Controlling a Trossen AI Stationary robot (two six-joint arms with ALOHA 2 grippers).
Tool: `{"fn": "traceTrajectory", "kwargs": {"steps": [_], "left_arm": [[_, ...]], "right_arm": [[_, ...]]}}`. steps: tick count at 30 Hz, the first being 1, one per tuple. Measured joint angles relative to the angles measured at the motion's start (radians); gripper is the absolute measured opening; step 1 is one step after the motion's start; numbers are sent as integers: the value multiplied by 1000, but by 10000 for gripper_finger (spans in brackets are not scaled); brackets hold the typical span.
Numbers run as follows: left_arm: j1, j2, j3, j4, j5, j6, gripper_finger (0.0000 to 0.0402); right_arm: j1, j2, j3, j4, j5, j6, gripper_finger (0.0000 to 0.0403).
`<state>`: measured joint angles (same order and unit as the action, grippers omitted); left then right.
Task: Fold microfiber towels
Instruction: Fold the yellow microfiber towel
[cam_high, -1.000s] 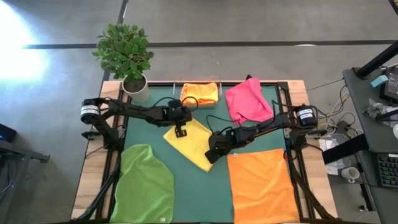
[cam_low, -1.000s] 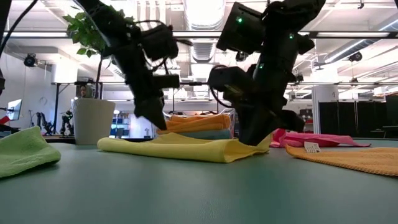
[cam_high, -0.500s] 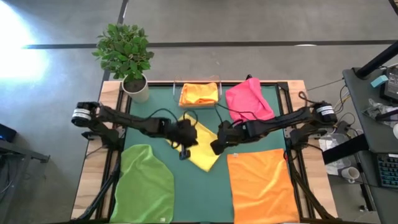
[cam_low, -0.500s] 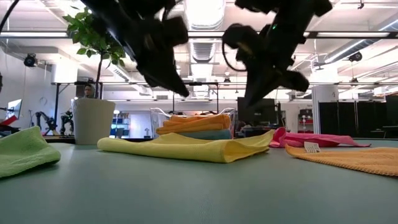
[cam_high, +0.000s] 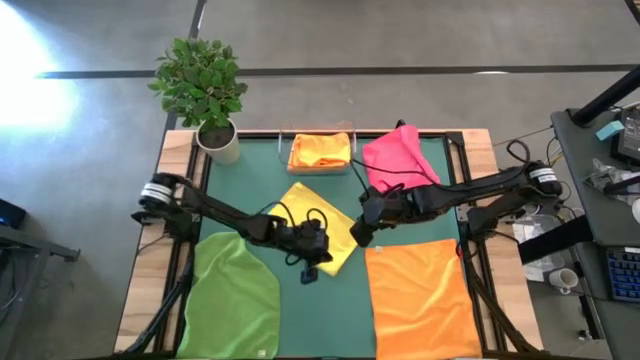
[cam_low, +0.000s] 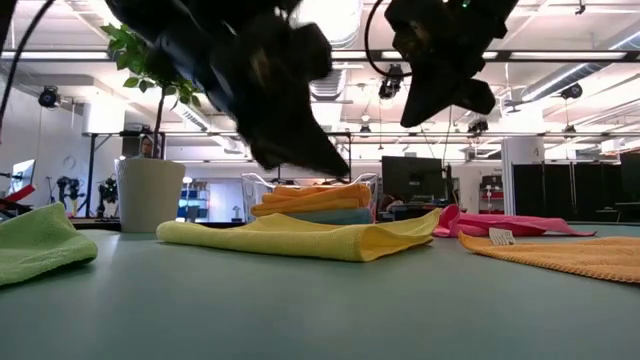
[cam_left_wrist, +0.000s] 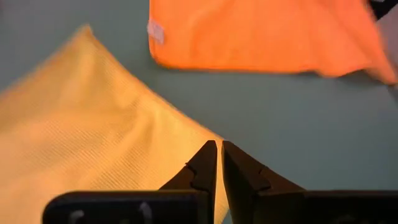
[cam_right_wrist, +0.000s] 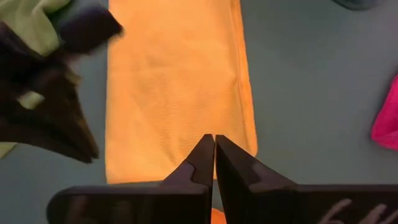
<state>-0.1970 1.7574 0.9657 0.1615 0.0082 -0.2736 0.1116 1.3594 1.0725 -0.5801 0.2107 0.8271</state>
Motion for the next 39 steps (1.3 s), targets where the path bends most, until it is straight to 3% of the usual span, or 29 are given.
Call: {"fn": "traceTrajectory", "kwargs": {"steps": [7,13,30,34,39], "left_arm": [[-8,155,51,17,-17,-85,10],[-25,190,60,-19,-23,-189,10],[-139,41,84,-634,-15,-135,10],[-140,-3,80,-786,-59,-107,10],[-140,-56,81,-790,-96,-104,12]], "right_arm": [[0,-10,0,-18,0,-103,8],[0,-9,0,-20,0,-148,8],[0,-8,0,-36,0,-192,9],[0,-8,-1,-37,0,-192,9],[0,-8,-1,-36,0,-192,9]]}}
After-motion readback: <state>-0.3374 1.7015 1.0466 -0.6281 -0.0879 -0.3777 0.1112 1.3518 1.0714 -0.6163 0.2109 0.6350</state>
